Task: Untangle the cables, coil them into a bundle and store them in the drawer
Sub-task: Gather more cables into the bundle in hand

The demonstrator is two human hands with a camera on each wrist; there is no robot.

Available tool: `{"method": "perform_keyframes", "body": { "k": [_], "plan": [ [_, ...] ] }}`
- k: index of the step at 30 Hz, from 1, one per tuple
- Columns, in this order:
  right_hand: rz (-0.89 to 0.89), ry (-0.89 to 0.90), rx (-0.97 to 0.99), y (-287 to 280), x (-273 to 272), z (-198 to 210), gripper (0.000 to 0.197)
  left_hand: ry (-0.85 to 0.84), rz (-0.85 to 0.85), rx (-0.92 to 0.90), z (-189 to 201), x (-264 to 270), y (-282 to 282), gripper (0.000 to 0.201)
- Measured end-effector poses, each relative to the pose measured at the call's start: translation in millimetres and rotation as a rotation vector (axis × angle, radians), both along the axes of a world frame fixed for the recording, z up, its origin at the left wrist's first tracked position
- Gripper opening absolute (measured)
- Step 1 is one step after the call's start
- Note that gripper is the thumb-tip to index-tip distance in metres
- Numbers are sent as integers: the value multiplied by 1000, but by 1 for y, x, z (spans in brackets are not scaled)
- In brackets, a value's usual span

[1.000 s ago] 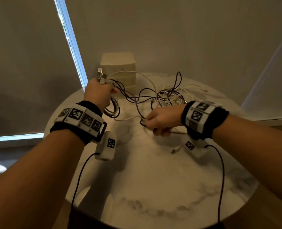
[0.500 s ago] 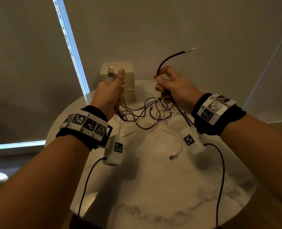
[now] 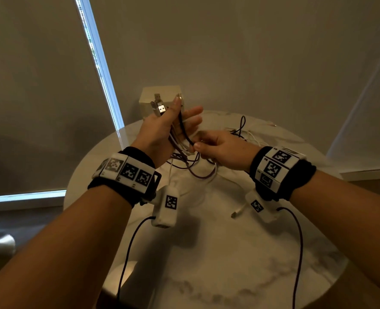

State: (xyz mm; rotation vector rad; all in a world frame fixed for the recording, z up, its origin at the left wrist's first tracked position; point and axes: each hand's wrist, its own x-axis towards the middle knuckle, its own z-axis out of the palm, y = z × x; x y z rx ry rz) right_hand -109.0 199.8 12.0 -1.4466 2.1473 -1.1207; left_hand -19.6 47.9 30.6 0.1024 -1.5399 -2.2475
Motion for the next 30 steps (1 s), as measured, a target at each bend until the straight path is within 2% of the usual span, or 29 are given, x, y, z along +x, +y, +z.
{"method": "perform_keyframes", "body": {
  "k": [3, 6, 9, 12, 14, 16, 18, 21, 23, 26, 30],
  "plan": [
    [-29, 139, 162, 4, -5, -2, 23, 27, 71, 56, 1, -1, -6, 17],
    [-128, 340, 437, 17, -25, -9, 35, 38, 182, 76, 8, 1, -23, 18],
    [-400, 438, 589, 34, -55, -13, 33, -18, 292, -115, 11, 6, -39, 24],
    [-585, 315, 475, 43, -68, -2, 35, -71, 356, -372, 12, 11, -35, 30],
    [-557, 291, 333, 37, -64, 10, 38, -71, 352, -589, 11, 8, -22, 33],
    [-458, 324, 254, 24, -50, 22, 37, -80, 230, -745, 11, 4, -4, 28],
    [-392, 371, 215, 13, -37, 31, 32, -158, 96, -888, 10, -1, 12, 26],
    [-379, 316, 110, 11, -29, 38, 24, -281, 142, -1111, 7, -10, 14, 33],
    [-313, 220, 40, 16, -30, 37, 21, -267, 223, -1099, 4, -12, 10, 24],
    [-187, 159, 32, 22, -29, 28, 19, -198, 251, -973, 3, -10, 9, 30],
    [-99, 147, -8, 23, -23, 23, 14, -209, 187, -1091, 3, -12, 13, 19]
  ]
}}
